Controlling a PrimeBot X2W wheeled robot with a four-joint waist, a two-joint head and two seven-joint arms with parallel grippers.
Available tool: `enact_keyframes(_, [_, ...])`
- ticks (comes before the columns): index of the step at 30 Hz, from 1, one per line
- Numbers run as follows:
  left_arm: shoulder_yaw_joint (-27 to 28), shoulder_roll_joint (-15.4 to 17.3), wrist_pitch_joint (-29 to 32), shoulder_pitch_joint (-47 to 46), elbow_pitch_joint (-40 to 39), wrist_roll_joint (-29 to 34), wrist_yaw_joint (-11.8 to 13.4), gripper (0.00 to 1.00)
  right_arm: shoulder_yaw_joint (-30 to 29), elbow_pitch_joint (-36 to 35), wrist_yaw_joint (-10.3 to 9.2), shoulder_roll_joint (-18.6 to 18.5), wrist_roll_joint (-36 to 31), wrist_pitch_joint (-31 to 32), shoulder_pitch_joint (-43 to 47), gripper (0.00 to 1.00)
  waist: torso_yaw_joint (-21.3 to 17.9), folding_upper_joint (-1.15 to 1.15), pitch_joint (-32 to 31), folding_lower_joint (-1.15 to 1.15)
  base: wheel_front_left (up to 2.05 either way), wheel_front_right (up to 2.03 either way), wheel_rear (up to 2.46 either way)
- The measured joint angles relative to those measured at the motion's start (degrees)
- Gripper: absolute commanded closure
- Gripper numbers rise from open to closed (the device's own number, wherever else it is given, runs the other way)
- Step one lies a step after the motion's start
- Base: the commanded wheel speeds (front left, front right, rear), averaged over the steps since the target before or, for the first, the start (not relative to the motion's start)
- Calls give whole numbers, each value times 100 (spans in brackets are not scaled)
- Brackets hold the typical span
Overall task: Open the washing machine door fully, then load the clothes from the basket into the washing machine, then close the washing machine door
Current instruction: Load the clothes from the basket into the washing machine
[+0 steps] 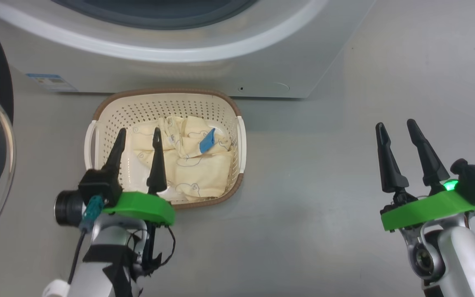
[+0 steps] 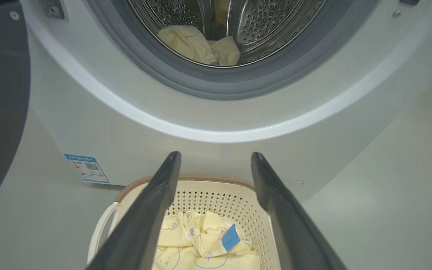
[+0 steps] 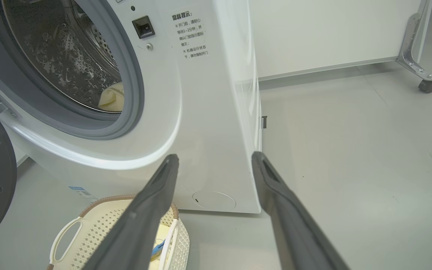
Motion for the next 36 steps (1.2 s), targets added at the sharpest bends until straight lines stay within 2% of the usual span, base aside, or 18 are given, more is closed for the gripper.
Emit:
enact_keyframes(6, [267, 3, 0, 757, -398, 300, 23, 0, -33, -5, 0, 2, -18, 0, 93, 0, -80, 0, -183, 0, 0, 0, 0])
enact_keyframes(12, [505, 13, 0, 1255, -506, 348, 23, 0, -63, -14, 0, 15, -74, -1, 243, 0, -170, 0, -350, 0, 0, 0, 0])
enact_keyframes(26, [746, 15, 0, 1701, -740, 122, 104, 0, -105, -8, 0, 27, -167, 0, 508, 0, -214, 0, -682, 0, 0, 0, 0])
enact_keyframes(36, [1024, 16, 0, 2007, -742, -113, 207, 0, -62, 48, 0, 30, -216, 0, 702, 0, -180, 0, -1218, 0, 0, 0, 0])
